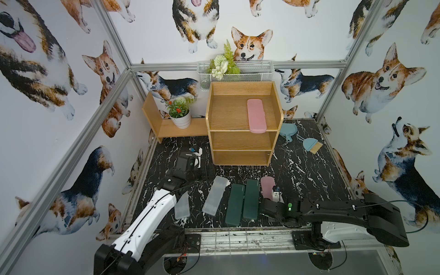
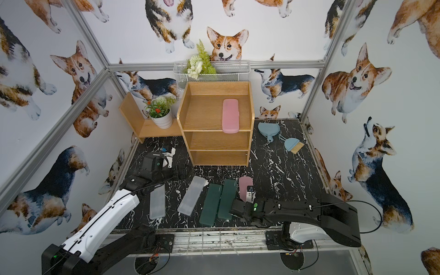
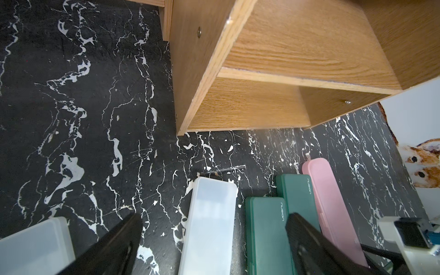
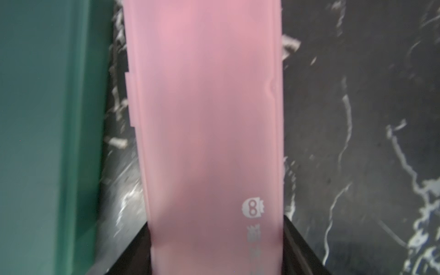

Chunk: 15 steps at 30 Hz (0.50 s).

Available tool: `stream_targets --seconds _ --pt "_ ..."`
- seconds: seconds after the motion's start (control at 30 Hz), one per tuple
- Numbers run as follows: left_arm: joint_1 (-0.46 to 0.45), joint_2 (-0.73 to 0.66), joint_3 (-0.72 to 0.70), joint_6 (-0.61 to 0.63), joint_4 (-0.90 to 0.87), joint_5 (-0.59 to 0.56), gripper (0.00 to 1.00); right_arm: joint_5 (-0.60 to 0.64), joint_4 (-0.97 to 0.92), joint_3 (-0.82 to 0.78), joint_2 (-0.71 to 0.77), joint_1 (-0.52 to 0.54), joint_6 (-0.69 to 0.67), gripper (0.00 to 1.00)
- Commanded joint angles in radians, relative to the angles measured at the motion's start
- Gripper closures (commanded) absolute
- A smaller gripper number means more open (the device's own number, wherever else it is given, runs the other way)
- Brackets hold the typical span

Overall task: Place the pencil cases on the shelf according to color
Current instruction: Pick up the pencil case from the center of the board.

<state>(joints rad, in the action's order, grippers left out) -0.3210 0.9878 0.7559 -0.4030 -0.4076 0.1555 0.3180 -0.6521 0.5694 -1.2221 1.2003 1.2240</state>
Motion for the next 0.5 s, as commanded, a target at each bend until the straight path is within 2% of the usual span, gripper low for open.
stream_targets --seconds 0.0,0.47 --pt "0.000 -0.005 0.000 0.007 0.004 -0.008 0.00 -0.011 -0.100 0.054 0.005 0.019 0.026 0.45" --pt "0.000 -0.014 -0.001 0.007 0.004 -0.014 0.01 0.078 -0.276 0.256 0.007 0.091 0.055 0.45"
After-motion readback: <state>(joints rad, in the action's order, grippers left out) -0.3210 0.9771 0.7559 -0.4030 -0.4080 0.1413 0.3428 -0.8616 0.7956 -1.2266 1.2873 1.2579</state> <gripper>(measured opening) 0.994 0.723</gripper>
